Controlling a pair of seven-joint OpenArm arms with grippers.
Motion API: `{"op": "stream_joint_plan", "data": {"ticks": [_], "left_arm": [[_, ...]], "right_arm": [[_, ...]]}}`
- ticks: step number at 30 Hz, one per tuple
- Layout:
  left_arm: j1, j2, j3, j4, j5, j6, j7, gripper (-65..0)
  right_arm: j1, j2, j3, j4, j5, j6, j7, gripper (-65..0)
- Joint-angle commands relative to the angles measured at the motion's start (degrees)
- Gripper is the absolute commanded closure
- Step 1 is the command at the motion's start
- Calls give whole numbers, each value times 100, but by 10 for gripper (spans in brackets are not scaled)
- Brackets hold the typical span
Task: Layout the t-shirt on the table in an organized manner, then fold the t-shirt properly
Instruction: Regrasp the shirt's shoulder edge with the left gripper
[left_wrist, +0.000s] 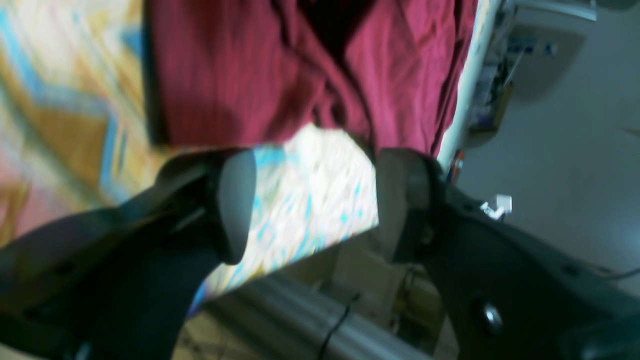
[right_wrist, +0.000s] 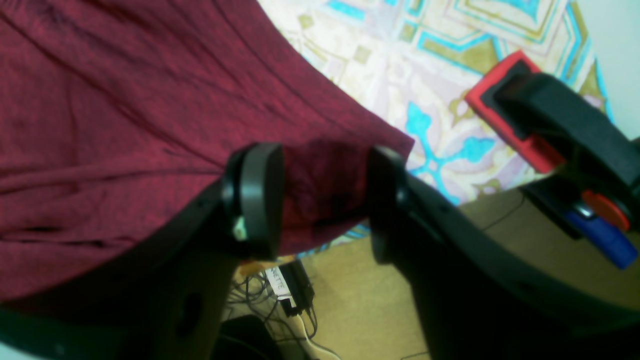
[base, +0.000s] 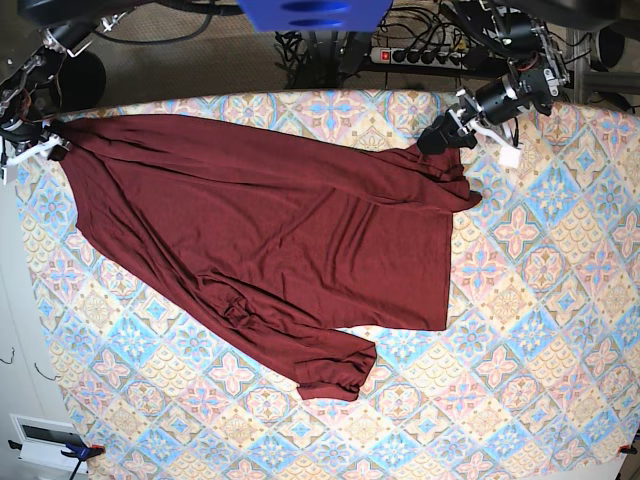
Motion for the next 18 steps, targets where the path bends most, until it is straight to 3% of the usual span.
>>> {"op": "stream_joint_plan", "data": {"ticks": [1, 11, 18], "left_arm": [[-71, 24, -16, 86, -15, -24, -12, -378], [-563, 350, -24, 59, 486, -15, -214, -378], [-123, 420, -51, 156, 81, -15, -74, -378]], "right_arm": [[40, 152, 19, 105, 73, 12, 76, -264], [31, 152, 19, 105, 90, 12, 76, -264], [31, 152, 19, 105, 90, 12, 76, -264]]}}
